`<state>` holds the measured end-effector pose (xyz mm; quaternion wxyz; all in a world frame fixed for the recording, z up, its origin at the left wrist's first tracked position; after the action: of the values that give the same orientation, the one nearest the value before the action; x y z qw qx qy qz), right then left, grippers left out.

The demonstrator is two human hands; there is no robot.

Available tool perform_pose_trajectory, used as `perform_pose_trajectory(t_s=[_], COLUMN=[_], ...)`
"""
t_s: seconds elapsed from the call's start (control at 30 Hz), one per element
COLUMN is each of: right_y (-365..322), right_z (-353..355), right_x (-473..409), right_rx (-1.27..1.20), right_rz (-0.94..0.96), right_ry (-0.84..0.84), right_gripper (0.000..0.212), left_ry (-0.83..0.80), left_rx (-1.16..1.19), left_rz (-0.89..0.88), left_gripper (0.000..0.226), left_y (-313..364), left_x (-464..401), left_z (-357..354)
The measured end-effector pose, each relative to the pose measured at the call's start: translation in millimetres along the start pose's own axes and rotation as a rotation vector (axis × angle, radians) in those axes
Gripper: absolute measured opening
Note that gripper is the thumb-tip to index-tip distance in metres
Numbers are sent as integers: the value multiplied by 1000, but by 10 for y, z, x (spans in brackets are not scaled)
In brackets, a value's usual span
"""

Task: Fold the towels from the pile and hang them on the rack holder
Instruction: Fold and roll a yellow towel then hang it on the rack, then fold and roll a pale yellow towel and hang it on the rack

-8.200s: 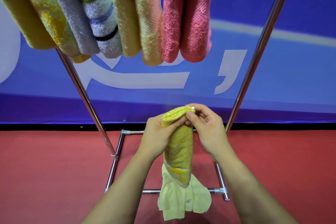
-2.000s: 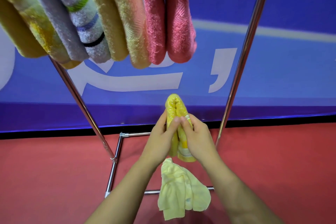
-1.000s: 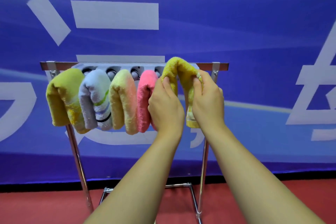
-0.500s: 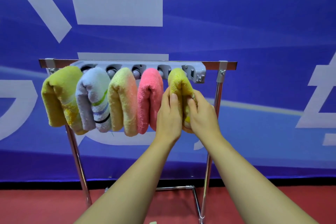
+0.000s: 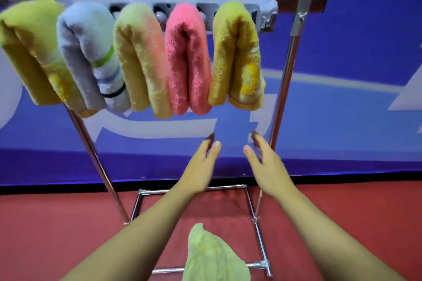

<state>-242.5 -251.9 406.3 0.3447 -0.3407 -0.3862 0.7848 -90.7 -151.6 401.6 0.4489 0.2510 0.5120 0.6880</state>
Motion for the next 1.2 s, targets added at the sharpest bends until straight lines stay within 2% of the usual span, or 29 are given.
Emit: perform_pose_trajectory(t_s=[0.37,0.63,0.8,0.97,1.03,1.1,1.17,1.2], right_y=[2584,3811,4420,4855,4946,4975,4950,4910], right_z=[-1665,-2416,-2677,-2765,-2787,-2803,-2773,-2733], right_x=[911,1511,1556,1567,1563,1515,1473,1455], right_rx=[232,363,357,528,626,633,482,392], right_rz=[-425,-603,-726,-801,-778,-745,-793,-817], right_ry=[-481,-759,-699,-607,-554,-509,-438,-397], right_gripper=[63,60,70,82,75,55,34,29], left_ry=[-155,-342,-280,-221,-219,-197,-199,-216], left_rx=[-132,-282,-346,-370,-404,-393,-325,-285], left_rz=[483,800,915,940,928,905,907,907], left_gripper=[59,68,76,47,34,31,30,29], left_y=[-2982,-4679,-5291,-5631,-5681,-5688,-5697,-5668], left_x=[406,896,1058,1029,1020,1014,1040,1048], left_z=[-415,-734,-876,-995,-1026,-1032,-1018,-1002])
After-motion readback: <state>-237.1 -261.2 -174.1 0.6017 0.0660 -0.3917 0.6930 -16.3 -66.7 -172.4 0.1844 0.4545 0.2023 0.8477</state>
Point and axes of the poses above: each hand's wrist, its own x-axis away from the middle knuckle, its own z-axis out of the back of the hand, y = z × x, the point moved 9 cm from there along -x, towards the middle knuckle, and after that the axes turned 3 degrees about -x, right-handed, at the moved point
